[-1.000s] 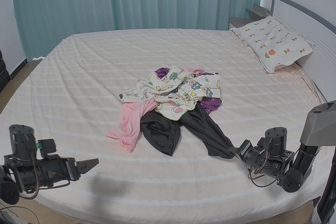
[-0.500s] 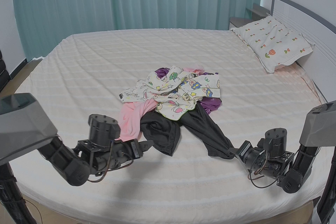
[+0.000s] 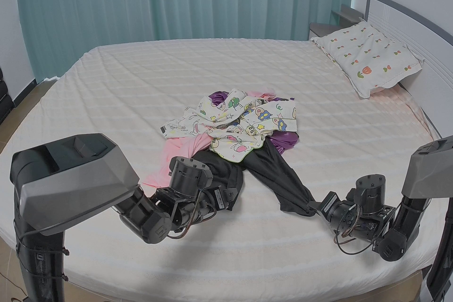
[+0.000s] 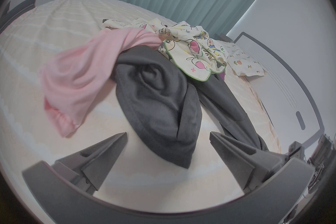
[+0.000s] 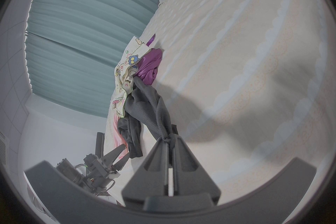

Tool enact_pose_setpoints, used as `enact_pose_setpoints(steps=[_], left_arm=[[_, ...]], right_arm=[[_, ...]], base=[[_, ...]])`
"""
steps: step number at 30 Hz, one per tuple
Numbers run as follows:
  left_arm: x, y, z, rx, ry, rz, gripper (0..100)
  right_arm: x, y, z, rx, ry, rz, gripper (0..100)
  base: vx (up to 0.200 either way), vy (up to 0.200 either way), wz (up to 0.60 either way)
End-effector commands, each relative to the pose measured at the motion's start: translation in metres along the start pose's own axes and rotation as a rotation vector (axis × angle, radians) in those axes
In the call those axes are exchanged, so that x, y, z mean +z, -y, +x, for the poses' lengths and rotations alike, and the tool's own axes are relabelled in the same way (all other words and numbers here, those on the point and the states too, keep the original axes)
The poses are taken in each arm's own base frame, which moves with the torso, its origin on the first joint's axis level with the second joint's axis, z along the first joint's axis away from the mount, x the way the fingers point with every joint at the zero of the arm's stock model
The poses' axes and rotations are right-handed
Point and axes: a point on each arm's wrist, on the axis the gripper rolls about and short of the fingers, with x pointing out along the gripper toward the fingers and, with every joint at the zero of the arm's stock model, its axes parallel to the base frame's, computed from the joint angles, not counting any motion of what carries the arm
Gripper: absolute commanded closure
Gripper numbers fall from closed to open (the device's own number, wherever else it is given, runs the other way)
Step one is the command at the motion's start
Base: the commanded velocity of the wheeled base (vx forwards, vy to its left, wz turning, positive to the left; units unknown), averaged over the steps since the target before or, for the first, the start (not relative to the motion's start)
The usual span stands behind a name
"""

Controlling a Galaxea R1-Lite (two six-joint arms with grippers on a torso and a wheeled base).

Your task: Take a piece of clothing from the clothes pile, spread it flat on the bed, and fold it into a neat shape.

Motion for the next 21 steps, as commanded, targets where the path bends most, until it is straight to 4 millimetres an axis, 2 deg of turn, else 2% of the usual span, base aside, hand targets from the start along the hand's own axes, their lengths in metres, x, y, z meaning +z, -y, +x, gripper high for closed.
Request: enact_pose_setpoints(steps=[1, 5, 6, 14, 18, 19, 20, 21], left_arm=[[-0.006, 0.004, 0.022, 0.011, 0.005, 0.006, 0], [-0.004, 0.008, 0.032, 0.024, 0.037, 0.003, 0], [-0.006, 0.009, 0.032, 0.029, 0.027, 0.007, 100], [-0.009, 0.004, 0.03, 0.09, 0.023, 0.004, 100], [-0.004, 0.003, 0.022, 0.09, 0.033, -0.077, 100], [0.004, 0.006, 0.008, 0.075, 0.053, -0.138, 100], [0.004, 0.006, 0.008, 0.075, 0.053, -0.138, 100], [0.011, 0.008, -0.01, 0.057, 0.065, -0.161, 100]], right_arm=[[0.0, 0.001, 0.001, -0.003, -0.001, 0.0, 100], [-0.001, 0.001, 0.001, -0.004, -0.002, 0.0, 100], [0.0, 0.001, 0.001, -0.005, -0.001, 0.003, 100], [-0.002, 0.001, 0.0, 0.002, -0.005, 0.001, 100], [-0.005, -0.001, -0.004, 0.047, -0.004, -0.005, 100], [-0.007, -0.005, -0.008, 0.096, 0.008, -0.013, 100], [-0.007, -0.005, -0.008, 0.096, 0.008, -0.013, 100], [-0.006, -0.009, -0.014, 0.143, 0.03, -0.02, 100]], base=[[0.0, 0.0, 0.0], [0.0, 0.0, 0.0], [0.0, 0.0, 0.0], [0.0, 0.0, 0.0], [0.0, 0.0, 0.0], [0.0, 0.0, 0.0], [0.0, 0.0, 0.0], [0.0, 0.0, 0.0]])
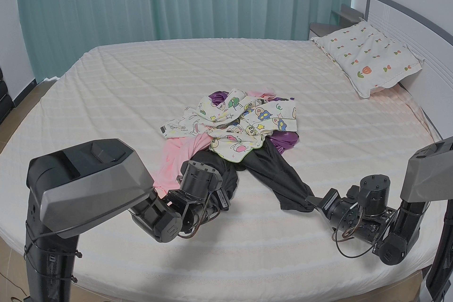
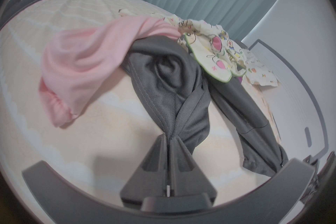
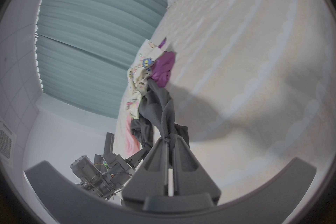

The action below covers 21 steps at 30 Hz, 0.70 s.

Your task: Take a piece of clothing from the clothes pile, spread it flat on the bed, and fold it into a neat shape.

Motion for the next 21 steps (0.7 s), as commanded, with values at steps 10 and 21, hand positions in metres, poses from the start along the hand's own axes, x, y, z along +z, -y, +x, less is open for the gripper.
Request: enact_pose_setpoints(steps=[10, 21], left_arm=[[0.09, 0.04, -0.153, -0.27, 0.276, -0.131, 100], [0.135, 0.046, -0.28, -0.495, 0.539, -0.207, 100]], right_arm=[[0.032, -0.086, -0.042, 0.405, 0.194, -0.188, 100], [0.084, -0.181, -0.137, 0.858, 0.49, -0.262, 100]], base=[[0.0, 0.0, 0.0], [0.0, 0.0, 0.0]])
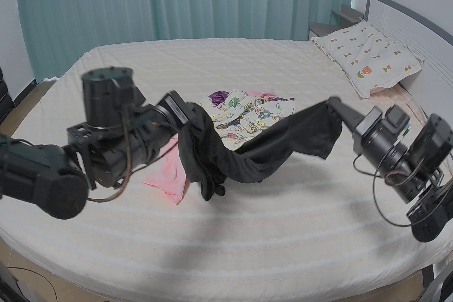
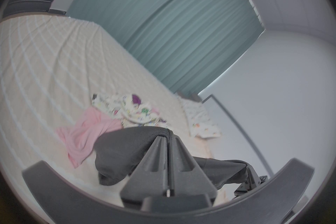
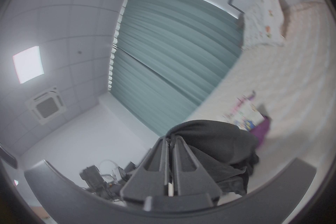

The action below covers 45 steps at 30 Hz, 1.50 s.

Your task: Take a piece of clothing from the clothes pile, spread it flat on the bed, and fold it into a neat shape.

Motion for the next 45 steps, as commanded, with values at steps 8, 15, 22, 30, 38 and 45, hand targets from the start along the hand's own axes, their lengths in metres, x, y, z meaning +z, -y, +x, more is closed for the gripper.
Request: enact_pose_setpoints(steps=[8, 15, 22, 30, 38, 45], left_arm=[[0.06, 0.03, -0.102, -0.149, 0.233, -0.056, 100], [0.035, 0.003, -0.1, -0.06, 0.152, -0.022, 100], [0.016, -0.014, -0.102, -0.016, 0.093, -0.038, 100], [0.004, -0.027, -0.107, -0.052, 0.058, -0.118, 100], [-0.004, -0.033, -0.101, -0.037, 0.006, -0.128, 100], [-0.006, -0.034, -0.099, -0.033, -0.001, -0.126, 100]], right_arm=[[0.075, -0.089, -0.041, 0.354, 0.21, -0.081, 100], [0.05, -0.06, -0.057, 0.233, 0.104, -0.068, 100], [0.033, -0.04, -0.077, 0.138, 0.026, -0.043, 100], [0.026, -0.032, -0.079, 0.101, -0.01, -0.033, 100], [0.024, -0.03, -0.081, 0.087, -0.02, -0.022, 100], [0.024, -0.029, -0.081, 0.079, -0.016, -0.025, 100]], base=[[0.0, 0.0, 0.0], [0.0, 0.0, 0.0], [0.0, 0.0, 0.0], [-0.025, 0.0, 0.0], [-0.2, 0.0, 0.0], [-0.171, 0.0, 0.0]])
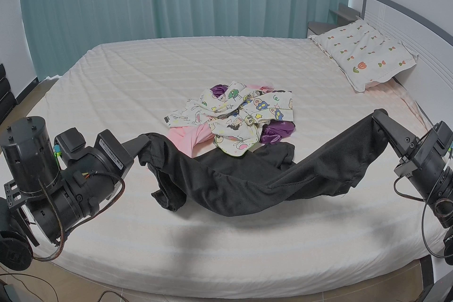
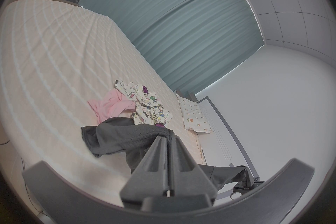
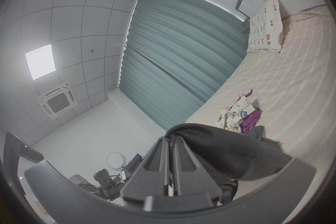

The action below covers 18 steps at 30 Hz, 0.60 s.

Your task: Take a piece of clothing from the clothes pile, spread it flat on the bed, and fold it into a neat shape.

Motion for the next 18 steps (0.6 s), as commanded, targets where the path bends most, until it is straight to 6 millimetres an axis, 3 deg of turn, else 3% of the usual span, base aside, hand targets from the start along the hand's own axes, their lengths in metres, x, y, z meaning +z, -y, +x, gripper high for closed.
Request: enact_pose_setpoints(steps=[1, 18], left_arm=[[-0.002, -0.002, 0.002, 0.011, -0.008, 0.003, 100], [-0.003, 0.002, 0.0, -0.014, -0.025, 0.001, 100]], right_arm=[[0.0, 0.0, 0.0, 0.0, 0.002, -0.002, 100], [0.003, 0.002, 0.01, -0.092, 0.089, -0.04, 100]], base=[[0.0, 0.0, 0.0], [0.0, 0.0, 0.0]])
